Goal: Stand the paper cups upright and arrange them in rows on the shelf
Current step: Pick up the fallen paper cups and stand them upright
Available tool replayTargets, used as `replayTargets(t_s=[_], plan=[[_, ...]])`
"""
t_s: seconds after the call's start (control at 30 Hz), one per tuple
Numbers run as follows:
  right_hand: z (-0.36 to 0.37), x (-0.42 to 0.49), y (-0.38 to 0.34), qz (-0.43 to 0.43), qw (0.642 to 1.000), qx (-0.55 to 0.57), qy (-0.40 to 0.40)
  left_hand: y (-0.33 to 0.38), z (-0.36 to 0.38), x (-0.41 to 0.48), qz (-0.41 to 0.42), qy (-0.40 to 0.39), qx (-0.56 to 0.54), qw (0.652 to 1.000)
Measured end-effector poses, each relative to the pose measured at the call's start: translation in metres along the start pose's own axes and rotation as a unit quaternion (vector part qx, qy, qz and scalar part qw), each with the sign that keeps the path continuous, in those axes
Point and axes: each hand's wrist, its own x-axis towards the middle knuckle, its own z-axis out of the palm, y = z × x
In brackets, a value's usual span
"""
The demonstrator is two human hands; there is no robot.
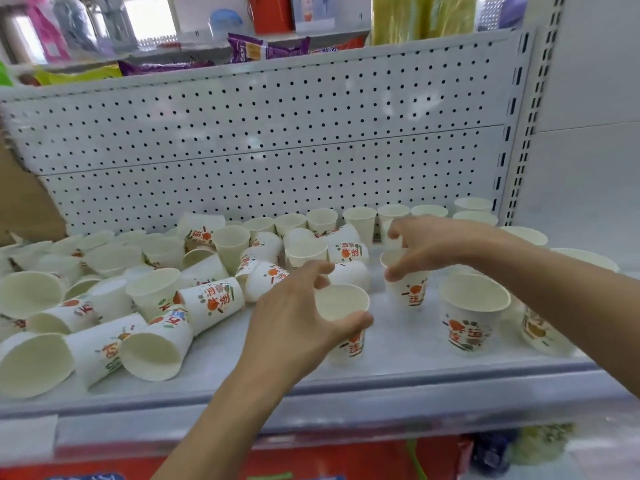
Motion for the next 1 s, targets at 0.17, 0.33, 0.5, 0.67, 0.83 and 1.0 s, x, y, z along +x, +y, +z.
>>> replayTargets(t_s=[0.17,0.33,0.5,0.67,0.83,1.0], plan=[[-0.001,0.004,0.017,0.066,0.997,-0.026,0.030,0.023,0.016,0.009,0.052,-0.053,-0.063,0.995],[0.001,0.001,0.019,0.071,0.995,-0.042,0.051,0.033,0.021,-0.001,0.110,-0.083,-0.084,0.987],[-0.013,0.008,0.006,-0.012,0.993,-0.053,0.106,-0.007,-0.023,0.041,0.073,-0.018,-0.174,0.982],[-0.013,0.038,-0.025,-0.109,0.992,-0.049,0.031,-0.055,-0.038,0.100,0.072,-0.065,0.047,0.994],[0.001,0.087,-0.044,-0.160,0.983,-0.089,-0.035,-0.075,-0.022,0.130,0.027,-0.177,0.004,0.984],[0.009,0.113,-0.053,-0.183,0.974,-0.082,-0.104,-0.068,-0.016,0.141,0.030,-0.191,-0.015,0.981]])
